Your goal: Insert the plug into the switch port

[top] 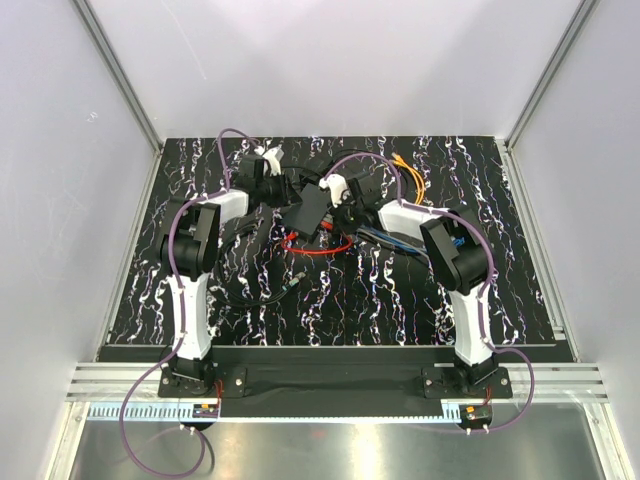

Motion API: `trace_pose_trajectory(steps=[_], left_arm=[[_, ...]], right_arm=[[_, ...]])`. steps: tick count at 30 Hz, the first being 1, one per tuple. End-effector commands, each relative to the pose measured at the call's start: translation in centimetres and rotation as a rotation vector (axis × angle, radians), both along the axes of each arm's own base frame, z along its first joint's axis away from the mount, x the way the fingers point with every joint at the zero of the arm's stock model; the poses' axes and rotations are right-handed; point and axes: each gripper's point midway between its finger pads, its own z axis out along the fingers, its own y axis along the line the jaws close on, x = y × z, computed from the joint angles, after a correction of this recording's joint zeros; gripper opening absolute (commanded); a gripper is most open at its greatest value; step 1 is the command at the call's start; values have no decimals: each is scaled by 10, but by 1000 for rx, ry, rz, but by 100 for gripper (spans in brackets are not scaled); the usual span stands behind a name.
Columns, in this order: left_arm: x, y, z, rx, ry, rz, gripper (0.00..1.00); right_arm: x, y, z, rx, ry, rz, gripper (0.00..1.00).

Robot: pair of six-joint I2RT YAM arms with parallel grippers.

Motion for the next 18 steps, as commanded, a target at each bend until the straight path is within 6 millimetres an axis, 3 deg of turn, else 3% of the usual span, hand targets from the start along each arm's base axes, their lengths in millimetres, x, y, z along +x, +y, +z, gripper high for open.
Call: trace_pose_trajectory(steps=[1,18], left_arm=[[-137,-87,-29,-156,443,-277,18],[-154,-107,-23,-244,469,-285,13]], right_arm=[[37,84,98,260,-282,79,0],[64,97,107,309,-308,20,0]])
